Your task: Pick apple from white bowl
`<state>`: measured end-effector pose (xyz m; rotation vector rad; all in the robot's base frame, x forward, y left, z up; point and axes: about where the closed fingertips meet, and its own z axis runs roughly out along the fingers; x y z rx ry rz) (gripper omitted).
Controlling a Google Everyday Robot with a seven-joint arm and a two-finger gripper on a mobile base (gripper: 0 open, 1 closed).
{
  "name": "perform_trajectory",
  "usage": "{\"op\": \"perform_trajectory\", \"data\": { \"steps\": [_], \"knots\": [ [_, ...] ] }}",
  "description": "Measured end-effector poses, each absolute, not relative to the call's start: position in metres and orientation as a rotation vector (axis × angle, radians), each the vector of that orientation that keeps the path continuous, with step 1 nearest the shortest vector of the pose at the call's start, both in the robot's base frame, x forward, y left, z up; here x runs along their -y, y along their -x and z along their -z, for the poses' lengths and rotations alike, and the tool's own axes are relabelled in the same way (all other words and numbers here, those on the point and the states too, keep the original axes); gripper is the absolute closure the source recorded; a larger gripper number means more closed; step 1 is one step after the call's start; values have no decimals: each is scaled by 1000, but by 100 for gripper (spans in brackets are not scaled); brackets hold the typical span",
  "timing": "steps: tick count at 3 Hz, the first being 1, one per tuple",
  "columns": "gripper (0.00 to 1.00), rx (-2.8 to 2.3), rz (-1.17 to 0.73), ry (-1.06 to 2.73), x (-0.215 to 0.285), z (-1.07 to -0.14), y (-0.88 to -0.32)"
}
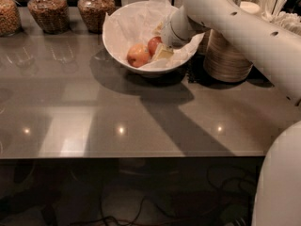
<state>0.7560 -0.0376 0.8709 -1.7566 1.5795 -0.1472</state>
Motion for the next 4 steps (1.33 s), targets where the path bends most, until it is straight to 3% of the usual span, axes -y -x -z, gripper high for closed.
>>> {"op": "perform_trajectory", "data": {
  "steps": [2, 3, 4],
  "knots": [
    [26, -1621, 166, 1760, 39, -854, -771],
    [33, -1622, 167, 1760, 39, -859, -771],
    [52, -1641, 176, 1755, 43, -854, -776]
  ]
}}
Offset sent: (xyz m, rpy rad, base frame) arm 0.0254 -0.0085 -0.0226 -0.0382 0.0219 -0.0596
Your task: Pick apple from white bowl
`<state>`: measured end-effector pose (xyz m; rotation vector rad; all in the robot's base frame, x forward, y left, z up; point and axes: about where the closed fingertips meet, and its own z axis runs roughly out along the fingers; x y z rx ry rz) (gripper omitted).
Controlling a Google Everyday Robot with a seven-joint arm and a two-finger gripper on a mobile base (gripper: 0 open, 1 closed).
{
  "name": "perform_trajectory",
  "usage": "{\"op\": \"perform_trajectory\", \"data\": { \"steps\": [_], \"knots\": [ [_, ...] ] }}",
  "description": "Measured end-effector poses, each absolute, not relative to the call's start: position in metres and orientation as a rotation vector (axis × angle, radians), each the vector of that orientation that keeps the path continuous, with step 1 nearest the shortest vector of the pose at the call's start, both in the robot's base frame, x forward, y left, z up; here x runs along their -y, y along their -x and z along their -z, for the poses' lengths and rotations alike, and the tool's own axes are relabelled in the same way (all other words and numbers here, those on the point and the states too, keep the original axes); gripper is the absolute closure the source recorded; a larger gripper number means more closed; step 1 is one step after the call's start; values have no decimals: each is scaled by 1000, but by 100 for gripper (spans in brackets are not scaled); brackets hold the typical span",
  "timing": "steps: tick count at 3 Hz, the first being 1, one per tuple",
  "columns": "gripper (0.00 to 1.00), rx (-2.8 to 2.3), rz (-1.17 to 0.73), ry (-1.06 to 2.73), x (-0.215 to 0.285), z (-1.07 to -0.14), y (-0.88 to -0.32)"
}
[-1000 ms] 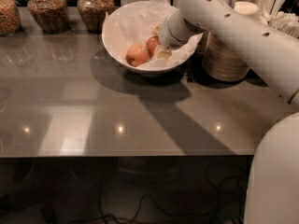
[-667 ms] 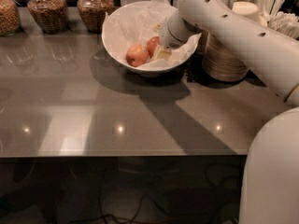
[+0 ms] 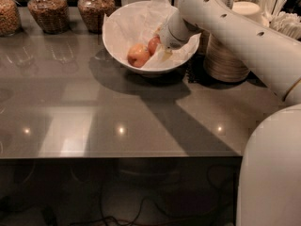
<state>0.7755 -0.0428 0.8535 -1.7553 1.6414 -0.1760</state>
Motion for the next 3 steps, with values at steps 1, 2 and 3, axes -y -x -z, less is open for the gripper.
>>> {"op": "perform_trajectory", "data": {
  "steps": [1, 2, 3],
  "knots": [
    [76, -1662, 180, 1754, 46, -854, -776],
    [98, -1667, 170, 1747, 49, -863, -771],
    [100, -1654, 110, 1707, 52, -886, -760]
  ]
}}
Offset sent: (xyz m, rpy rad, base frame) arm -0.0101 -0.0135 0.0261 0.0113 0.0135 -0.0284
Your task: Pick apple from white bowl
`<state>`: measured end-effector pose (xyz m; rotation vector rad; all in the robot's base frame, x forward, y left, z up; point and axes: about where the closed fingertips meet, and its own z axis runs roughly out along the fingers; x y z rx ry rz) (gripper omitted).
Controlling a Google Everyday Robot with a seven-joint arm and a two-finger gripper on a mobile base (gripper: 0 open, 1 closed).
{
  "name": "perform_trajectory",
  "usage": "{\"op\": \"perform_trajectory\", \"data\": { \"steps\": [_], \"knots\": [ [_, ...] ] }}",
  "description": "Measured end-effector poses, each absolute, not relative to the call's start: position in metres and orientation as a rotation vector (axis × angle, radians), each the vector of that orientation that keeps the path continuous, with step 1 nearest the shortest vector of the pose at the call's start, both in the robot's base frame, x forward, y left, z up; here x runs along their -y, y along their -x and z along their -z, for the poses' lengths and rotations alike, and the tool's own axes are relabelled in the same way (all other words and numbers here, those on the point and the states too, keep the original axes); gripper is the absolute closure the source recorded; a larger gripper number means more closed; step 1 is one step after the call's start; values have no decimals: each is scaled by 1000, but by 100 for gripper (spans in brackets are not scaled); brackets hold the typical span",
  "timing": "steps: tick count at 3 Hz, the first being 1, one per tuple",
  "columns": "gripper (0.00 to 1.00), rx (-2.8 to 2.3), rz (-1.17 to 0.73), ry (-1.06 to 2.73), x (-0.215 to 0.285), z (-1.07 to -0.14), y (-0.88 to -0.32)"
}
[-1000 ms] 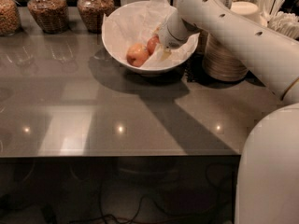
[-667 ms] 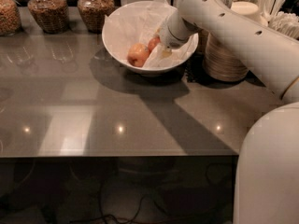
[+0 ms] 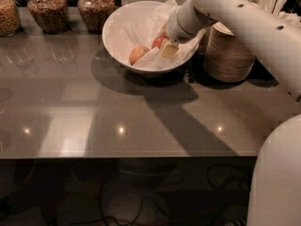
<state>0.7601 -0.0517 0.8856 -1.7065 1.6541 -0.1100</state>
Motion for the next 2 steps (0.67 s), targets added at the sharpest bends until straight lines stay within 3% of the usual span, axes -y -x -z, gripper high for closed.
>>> {"op": "perform_trajectory", "data": {
  "steps": [2],
  "knots": [
    [100, -1612, -82, 1571, 66, -936, -734]
  ]
}}
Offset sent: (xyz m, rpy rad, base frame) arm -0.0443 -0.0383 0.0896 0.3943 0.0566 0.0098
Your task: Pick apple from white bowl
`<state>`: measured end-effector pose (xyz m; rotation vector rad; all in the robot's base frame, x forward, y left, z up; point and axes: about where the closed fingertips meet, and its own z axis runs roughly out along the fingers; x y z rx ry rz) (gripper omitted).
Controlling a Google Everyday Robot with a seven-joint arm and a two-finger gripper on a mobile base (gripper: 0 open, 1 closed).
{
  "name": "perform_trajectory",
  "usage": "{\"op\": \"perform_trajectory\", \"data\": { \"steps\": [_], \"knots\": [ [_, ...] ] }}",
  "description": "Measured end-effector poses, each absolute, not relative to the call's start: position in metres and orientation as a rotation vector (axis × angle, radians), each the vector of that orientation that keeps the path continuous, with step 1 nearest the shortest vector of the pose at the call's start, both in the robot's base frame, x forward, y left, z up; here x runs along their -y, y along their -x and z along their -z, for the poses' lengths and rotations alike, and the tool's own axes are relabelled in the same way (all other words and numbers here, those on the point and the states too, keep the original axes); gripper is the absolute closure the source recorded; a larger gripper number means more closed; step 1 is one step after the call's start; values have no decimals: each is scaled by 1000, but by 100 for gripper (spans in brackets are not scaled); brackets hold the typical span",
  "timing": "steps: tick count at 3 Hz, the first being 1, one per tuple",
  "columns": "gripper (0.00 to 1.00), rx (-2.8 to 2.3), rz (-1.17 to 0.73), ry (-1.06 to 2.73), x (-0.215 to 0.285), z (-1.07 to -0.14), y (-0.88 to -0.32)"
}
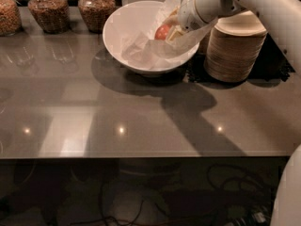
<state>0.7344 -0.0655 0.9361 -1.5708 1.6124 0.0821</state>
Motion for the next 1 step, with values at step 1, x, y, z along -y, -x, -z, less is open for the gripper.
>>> {"op": "perform_trajectory", "data": {
  "steps": [1],
  "knots": [
    [100, -1582, -247, 1477, 80, -943, -722]
  ]
}}
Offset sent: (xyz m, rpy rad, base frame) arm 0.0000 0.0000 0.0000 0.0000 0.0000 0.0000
